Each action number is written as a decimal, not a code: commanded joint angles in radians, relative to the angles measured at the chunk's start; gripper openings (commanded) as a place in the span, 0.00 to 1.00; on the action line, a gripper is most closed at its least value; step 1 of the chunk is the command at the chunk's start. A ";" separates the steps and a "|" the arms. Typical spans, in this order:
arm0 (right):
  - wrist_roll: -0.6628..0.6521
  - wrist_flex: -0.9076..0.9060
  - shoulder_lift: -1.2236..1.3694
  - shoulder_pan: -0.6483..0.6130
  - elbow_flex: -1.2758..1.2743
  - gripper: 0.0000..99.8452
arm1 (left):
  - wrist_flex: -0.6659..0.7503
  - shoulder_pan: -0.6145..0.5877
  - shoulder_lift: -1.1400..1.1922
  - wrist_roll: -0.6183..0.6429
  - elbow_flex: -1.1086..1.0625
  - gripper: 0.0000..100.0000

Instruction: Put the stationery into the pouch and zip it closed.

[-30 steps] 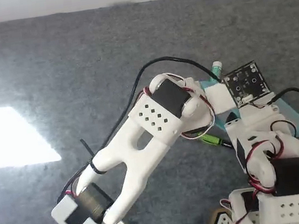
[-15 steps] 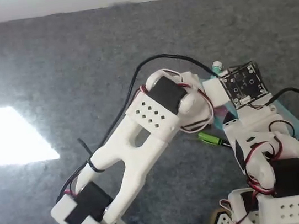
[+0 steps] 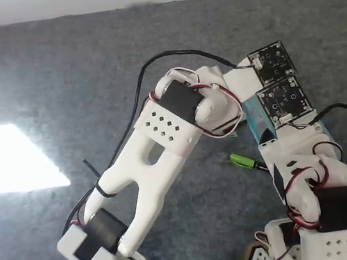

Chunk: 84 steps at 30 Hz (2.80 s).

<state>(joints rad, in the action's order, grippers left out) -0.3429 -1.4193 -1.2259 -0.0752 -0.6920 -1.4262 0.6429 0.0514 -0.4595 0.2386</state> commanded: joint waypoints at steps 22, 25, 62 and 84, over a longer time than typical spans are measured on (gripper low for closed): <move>0.032 0.024 0.246 0.366 0.117 0.01 | 0.180 -0.269 0.146 0.508 0.105 0.21; 0.038 0.022 0.240 0.375 0.118 0.01 | 0.304 -0.229 0.269 0.575 0.116 0.21; -0.005 -0.028 0.159 0.398 0.112 0.01 | -0.072 -0.025 1.393 0.827 1.434 0.17; -0.005 -0.028 0.159 0.398 0.112 0.01 | -0.044 -0.006 1.399 0.827 1.388 0.17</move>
<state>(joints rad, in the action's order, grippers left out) -0.3368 -1.4423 -1.0526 0.3299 -0.6061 -1.4707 0.6322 1.4645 0.3552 1.6180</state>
